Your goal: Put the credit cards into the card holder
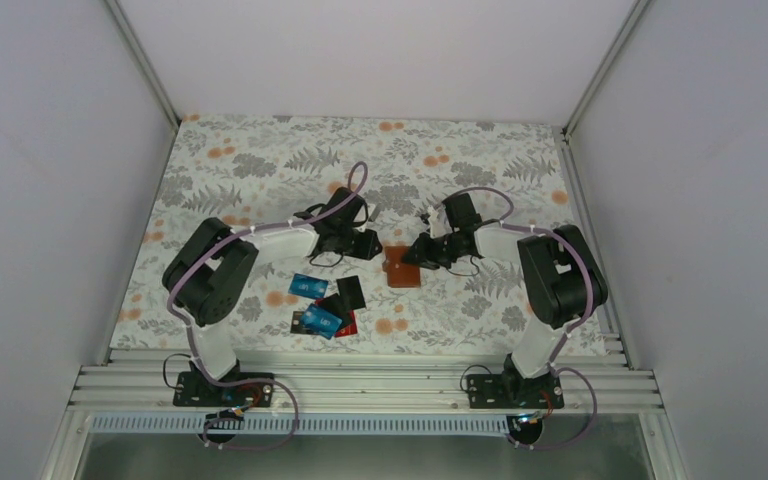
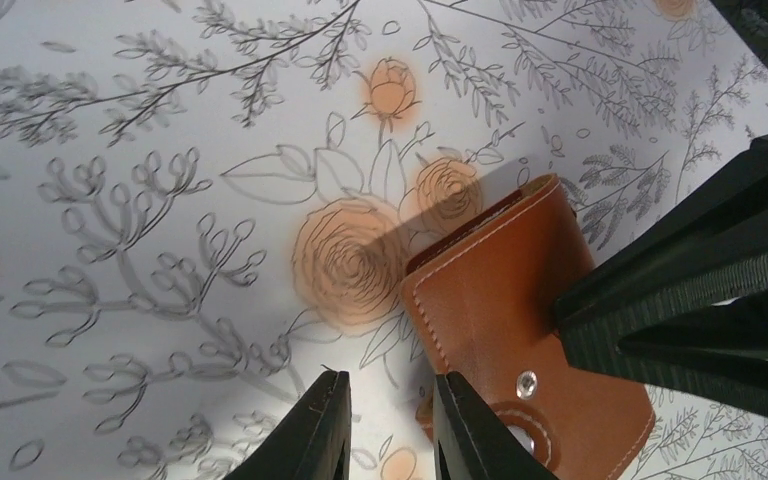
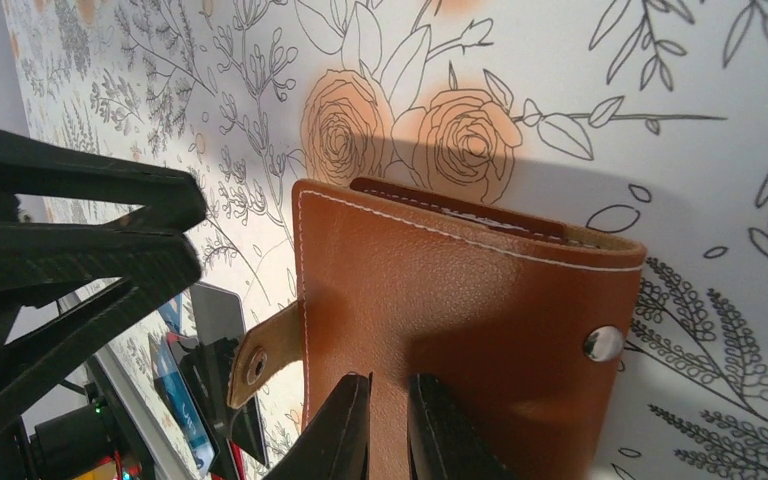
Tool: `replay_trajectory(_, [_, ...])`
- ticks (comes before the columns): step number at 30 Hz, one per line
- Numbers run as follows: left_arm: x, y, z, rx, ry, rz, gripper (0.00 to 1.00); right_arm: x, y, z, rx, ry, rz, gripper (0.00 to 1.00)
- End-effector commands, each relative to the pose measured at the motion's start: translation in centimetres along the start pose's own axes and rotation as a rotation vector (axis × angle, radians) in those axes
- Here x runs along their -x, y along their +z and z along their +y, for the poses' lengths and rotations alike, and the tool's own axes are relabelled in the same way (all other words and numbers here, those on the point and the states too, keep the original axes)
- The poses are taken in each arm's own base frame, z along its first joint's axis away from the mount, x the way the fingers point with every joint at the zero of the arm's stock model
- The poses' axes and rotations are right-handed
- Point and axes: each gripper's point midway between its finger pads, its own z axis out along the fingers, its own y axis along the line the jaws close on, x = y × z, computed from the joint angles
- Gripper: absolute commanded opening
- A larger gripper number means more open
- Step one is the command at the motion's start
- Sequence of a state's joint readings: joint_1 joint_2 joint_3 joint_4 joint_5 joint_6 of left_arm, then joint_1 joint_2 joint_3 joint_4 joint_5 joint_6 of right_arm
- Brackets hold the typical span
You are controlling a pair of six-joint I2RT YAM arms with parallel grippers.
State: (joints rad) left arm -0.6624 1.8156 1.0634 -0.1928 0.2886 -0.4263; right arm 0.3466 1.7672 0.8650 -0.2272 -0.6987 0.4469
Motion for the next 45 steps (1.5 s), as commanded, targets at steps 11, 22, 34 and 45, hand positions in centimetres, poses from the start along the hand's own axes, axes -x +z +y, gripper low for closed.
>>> replay_trajectory(11, [0.9,2.8,-1.5,-0.121,0.054,0.021,0.23,1.1,-1.2,1.8,0.014,-0.054,-0.019,0.15])
replay_trajectory(22, [0.3,3.6,-0.7,-0.098,0.043,0.037,0.22,0.7,-2.0,4.5,0.096,-0.111,-0.001,0.23])
replay_trajectory(34, [0.1,3.8,-0.4,-0.085,0.038,0.044,0.2,-0.1,-0.3,5.2,0.075,-0.114,0.051,0.24])
replay_trajectory(45, [0.0,3.8,-0.5,-0.089,0.034,0.045,0.18,-0.7,0.9,3.9,0.016,-0.082,0.08,0.24])
